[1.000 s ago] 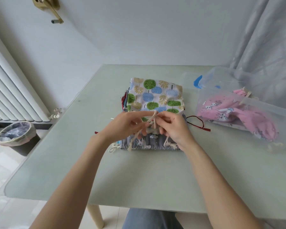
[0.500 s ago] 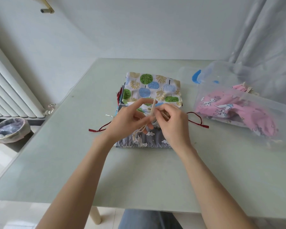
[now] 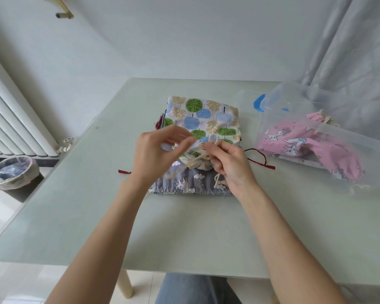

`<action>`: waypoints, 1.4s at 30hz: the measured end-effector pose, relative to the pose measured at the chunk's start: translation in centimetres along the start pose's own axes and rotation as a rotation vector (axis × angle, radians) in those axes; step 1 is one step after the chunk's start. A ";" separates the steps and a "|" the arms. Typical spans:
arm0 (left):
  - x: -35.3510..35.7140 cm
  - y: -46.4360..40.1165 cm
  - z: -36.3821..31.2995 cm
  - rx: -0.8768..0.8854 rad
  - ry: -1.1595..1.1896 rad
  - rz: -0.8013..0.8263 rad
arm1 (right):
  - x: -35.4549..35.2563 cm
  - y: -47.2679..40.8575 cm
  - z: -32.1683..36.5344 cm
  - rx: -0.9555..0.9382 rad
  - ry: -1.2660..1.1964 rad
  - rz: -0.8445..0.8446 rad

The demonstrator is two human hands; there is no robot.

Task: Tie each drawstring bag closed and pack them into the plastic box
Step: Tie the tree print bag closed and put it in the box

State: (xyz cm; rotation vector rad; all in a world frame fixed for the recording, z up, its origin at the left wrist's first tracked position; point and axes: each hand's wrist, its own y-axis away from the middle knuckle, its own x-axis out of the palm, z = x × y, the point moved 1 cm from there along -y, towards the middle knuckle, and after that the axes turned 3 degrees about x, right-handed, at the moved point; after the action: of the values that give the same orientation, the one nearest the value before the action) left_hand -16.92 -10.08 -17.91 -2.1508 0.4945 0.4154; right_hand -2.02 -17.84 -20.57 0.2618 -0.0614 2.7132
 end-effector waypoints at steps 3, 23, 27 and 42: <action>0.1 -0.1 0.2 -0.103 0.077 -0.003 | -0.3 0.1 0.0 0.042 -0.022 0.008; 2.6 0.8 1.7 -0.235 0.221 0.255 | -0.4 -0.1 -0.3 -0.006 -0.039 0.088; 1.9 -1.5 2.0 -0.220 0.150 0.487 | -0.3 0.1 -0.6 -0.032 0.046 0.104; 3.2 -0.5 3.5 -0.347 0.596 0.382 | -1.2 -0.3 0.3 -0.031 0.056 0.181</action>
State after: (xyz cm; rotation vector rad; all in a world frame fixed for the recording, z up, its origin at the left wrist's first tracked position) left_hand -14.31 -7.63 -21.04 -2.5119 1.2575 0.0489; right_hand -0.73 -18.09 -20.49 0.1787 -0.1160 2.8946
